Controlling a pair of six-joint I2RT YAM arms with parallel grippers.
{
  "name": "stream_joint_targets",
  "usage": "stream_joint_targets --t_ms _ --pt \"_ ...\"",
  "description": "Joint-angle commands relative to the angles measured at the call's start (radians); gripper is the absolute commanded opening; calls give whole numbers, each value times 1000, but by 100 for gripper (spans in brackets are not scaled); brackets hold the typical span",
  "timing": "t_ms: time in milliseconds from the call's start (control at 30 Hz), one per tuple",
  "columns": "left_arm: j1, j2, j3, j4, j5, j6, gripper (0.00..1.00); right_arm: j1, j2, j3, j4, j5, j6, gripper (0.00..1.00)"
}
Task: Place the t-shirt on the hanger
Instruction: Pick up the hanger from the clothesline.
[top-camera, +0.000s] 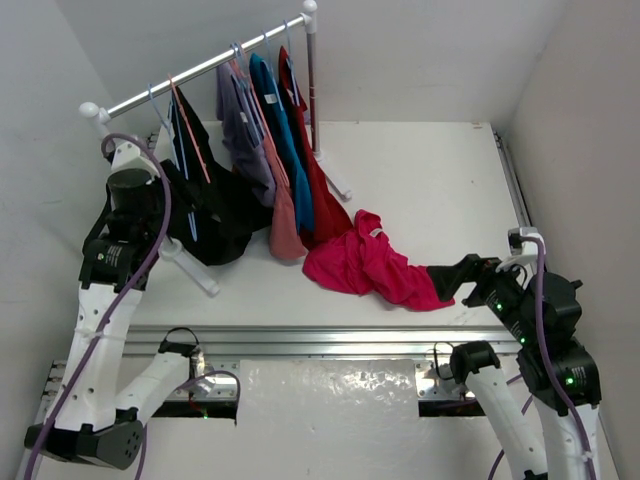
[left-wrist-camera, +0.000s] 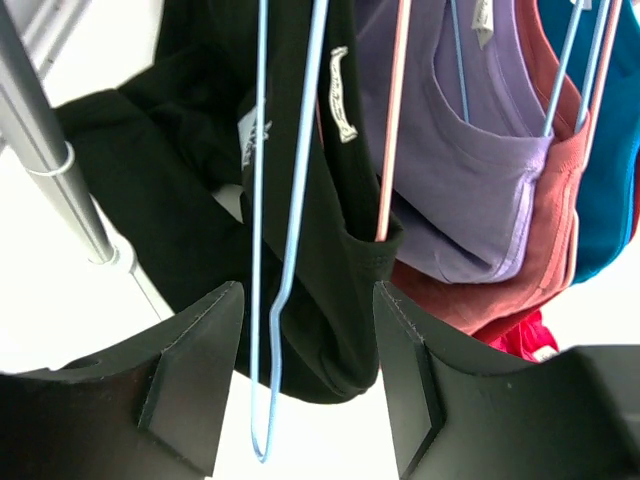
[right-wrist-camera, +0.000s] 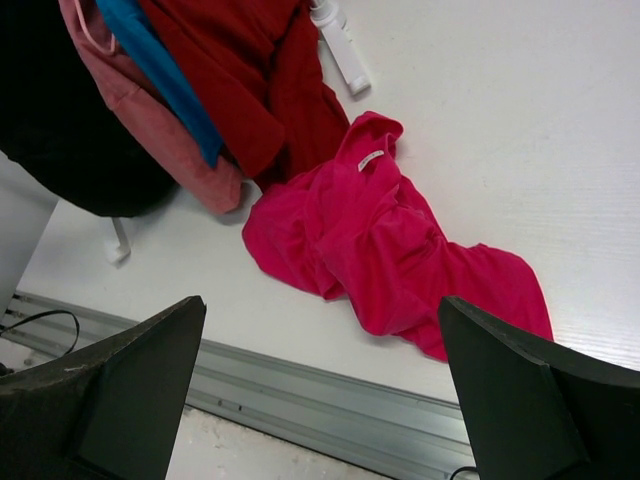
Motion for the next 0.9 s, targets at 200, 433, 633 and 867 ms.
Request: stream_joint_targets --t_ms 200,433,633,867 --pt "6 34 -34 54 -64 13 50 6 10 -10 61 -31 -11 99" --pt "6 83 -71 108 -25 24 15 6 31 -16 80 -57 -4 99" --pt "6 11 -8 48 -41 40 0 6 52 -39 109 -99 20 99" --pt "6 -116 100 -36 32 29 0 6 88 -62 137 -140 37 99"
